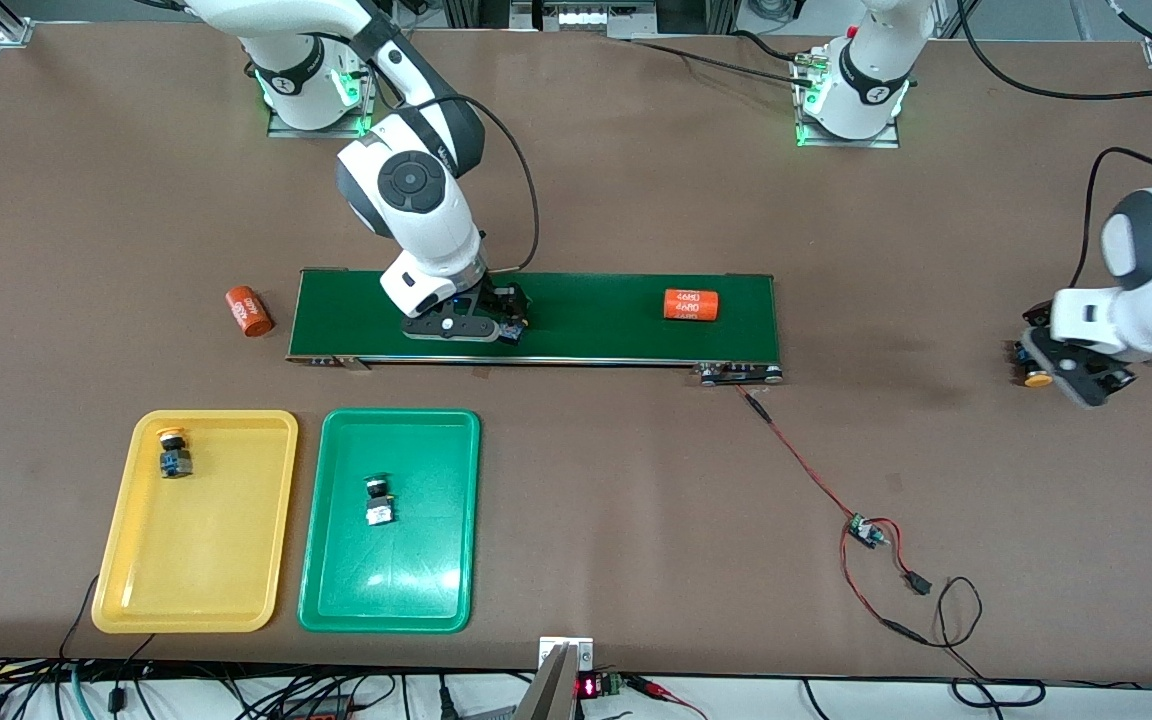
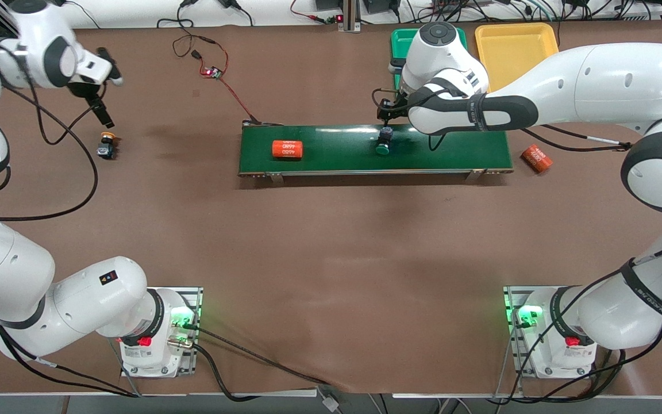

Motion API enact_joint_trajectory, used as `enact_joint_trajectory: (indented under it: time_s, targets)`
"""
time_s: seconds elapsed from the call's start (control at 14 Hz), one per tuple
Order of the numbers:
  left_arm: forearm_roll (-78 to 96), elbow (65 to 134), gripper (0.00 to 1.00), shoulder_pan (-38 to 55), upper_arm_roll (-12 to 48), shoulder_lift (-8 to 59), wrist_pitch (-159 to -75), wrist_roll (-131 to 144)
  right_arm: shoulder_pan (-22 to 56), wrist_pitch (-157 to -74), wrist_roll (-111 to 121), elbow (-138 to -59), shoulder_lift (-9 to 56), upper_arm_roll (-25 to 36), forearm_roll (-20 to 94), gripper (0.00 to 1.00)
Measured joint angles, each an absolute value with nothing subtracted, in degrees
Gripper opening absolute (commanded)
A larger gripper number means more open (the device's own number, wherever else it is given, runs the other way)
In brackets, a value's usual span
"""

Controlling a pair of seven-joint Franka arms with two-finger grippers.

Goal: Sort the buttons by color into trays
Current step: 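Grasp the belt button with the right gripper while the left gripper grasps yellow button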

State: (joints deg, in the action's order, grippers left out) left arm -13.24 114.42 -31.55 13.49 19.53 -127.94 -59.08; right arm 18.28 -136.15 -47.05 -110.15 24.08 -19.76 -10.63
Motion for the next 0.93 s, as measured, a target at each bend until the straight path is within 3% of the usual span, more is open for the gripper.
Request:
enact_joint_trajectory:
  time_s: [0.21,0.57,0.93]
  targets:
    - [-9.44,114.54,1.00,-32.50,10.19,20.19,-127.95,-49.48,18.32,-136.15,-47.05,-109.99,25.08,-19.74,-10.63,1.00]
    - [-9.32,114.98,1.00,-32.29,9.98,23.37,-128.13,-27.10,18.32,-136.15,-47.05,-109.98,25.92,-19.69,-10.63,1.00]
    - [-9.29,114.96,1.00,-32.30,9.40,25.98,-130.94,-23.81,18.32,-136.10,-47.05,-109.97,27.16,-19.66,-10.63,0.98]
